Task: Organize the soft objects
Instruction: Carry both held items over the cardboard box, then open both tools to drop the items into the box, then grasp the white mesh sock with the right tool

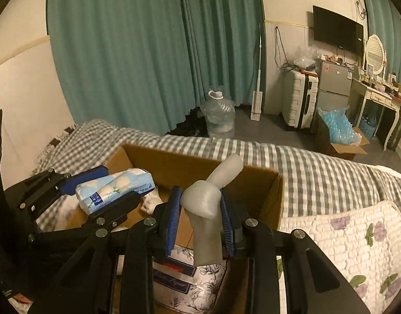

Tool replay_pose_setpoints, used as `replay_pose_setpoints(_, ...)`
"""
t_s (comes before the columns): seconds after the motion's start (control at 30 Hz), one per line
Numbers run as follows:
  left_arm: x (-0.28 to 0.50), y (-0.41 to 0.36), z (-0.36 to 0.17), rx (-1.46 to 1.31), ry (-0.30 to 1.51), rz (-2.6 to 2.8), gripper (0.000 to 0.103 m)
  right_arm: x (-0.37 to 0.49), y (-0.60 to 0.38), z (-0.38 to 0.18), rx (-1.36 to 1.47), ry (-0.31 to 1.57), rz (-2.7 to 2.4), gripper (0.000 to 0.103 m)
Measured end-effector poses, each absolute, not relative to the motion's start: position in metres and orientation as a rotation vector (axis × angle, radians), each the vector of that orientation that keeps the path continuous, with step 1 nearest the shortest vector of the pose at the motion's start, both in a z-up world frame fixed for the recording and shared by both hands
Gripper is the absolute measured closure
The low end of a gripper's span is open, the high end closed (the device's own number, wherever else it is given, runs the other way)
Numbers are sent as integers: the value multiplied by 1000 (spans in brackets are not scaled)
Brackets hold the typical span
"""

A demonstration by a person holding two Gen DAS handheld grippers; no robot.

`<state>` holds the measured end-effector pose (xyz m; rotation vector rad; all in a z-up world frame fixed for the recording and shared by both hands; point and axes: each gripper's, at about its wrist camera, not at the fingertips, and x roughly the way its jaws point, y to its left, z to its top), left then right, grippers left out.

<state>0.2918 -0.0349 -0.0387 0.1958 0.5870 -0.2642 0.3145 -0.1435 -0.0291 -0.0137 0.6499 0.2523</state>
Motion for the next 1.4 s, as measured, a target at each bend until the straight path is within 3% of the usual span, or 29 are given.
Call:
replay_pose_setpoints(0.07,289,-35,-45,199,585,-261,44,314,-146,-33,-13,635,220,68)
replay_pose_setpoints(0.1,288,-35,-47,203,593,-264,44,314,-148,-33,-11,632,208,50)
replay_pose_setpoints(0.17,284,-36,-46,213,600,-278,44,308,-152,-27,7,610,187,30)
replay_pose_setpoints(0.33,261,-30,-16,217,567,-252,42,275,-157,15,9,549,158,28)
replay_pose_setpoints(0.37,253,-26,-5,207,550,-248,36,267,-157,25,1,536,150,22)
replay_pose_setpoints(0.43,237,-18,17,186,515,-249,30,246,-157,48,-10,495,139,19)
replay_pose_setpoints(0.6,178,5,76,158,389,-245,29,187,-144,101,-58,418,110,10)
replay_pose_setpoints(0.67,160,14,93,155,362,-251,21,165,-136,118,-78,401,108,7)
replay_pose_setpoints(0.9,90,47,134,142,296,-198,20,92,-109,151,-123,362,91,1)
replay_pose_setpoints(1.13,79,72,94,98,371,-170,20,66,-97,103,-107,412,162,1)
replay_pose_setpoints(1.4,115,73,7,76,475,-120,20,102,-101,-21,-126,579,144,1)
